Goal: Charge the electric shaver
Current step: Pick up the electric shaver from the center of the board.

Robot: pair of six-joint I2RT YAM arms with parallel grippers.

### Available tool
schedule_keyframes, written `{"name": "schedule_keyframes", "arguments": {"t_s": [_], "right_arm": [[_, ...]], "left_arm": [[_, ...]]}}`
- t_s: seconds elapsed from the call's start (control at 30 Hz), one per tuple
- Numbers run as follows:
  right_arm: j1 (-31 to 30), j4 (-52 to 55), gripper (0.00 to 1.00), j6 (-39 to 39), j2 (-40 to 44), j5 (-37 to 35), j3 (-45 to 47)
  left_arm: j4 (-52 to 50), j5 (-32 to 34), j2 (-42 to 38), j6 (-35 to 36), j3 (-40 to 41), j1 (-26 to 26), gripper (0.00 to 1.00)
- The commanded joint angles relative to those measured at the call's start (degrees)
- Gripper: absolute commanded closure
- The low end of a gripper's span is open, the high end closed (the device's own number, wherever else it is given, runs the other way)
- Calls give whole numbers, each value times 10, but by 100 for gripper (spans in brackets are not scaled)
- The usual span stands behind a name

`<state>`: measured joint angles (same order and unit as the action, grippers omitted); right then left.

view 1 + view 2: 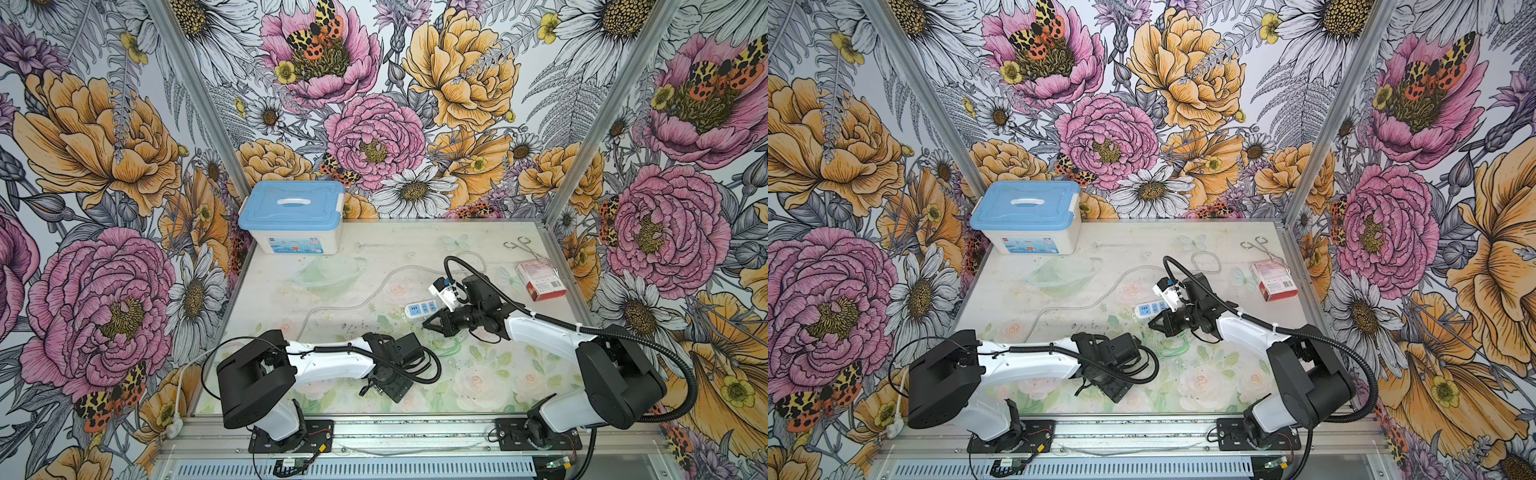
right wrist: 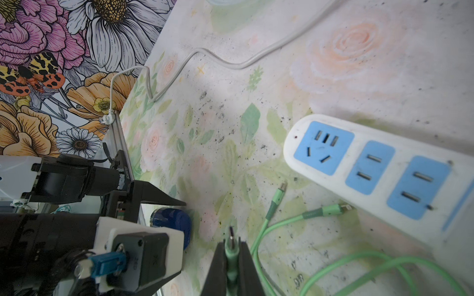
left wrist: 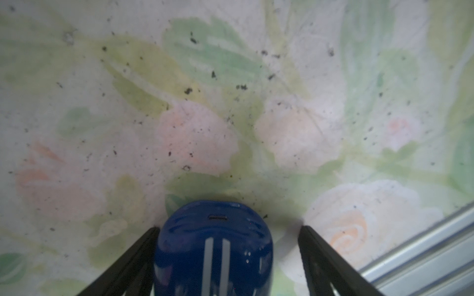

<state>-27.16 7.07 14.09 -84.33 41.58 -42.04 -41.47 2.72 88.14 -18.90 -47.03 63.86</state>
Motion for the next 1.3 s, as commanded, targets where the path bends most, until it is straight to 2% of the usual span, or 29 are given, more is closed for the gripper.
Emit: {"name": "schedule_keyframes", "arguments": {"t_s": [0.0,0.3,0.4,0.5,0.67,0.7,0.77,0.83,0.9,1.0,1.1,1.23,1.27], "right_arm": [[5,-4,100,4,15,-7,4],[5,-4,100,7,15,-10,3],[5,-4,100,9,16,-11,4],[5,-4,100,10,18,-14,7],[5,-4,100,11,15,-17,5],[5,-4,100,11,13,-15,4],[5,-4,100,10,11,-13,2],[5,-5,100,11,11,-13,2],[5,-4,100,11,11,-13,1],[5,-3,100,13,14,-14,3],[5,-4,100,14,15,-15,3],[5,-5,100,15,15,-17,4],[5,-5,100,15,15,-18,4]], "left_arm": [[-7,-42,-16,-2,23,-10,15],[-4,-56,-7,-9,30,-10,27],[-2,-63,0,-9,31,-10,34],[-3,-74,6,-10,30,-7,46],[0,-67,-6,-29,38,10,53],[0,-64,-9,-33,40,14,52],[1,-61,-13,-41,44,19,33],[1,-52,-16,-46,47,21,25],[-1,-48,-18,-45,48,22,21],[0,-49,-20,-45,48,22,20],[0,-52,-13,-44,48,22,27],[2,-65,0,-43,48,24,53],[2,-65,1,-44,49,26,56]]}}
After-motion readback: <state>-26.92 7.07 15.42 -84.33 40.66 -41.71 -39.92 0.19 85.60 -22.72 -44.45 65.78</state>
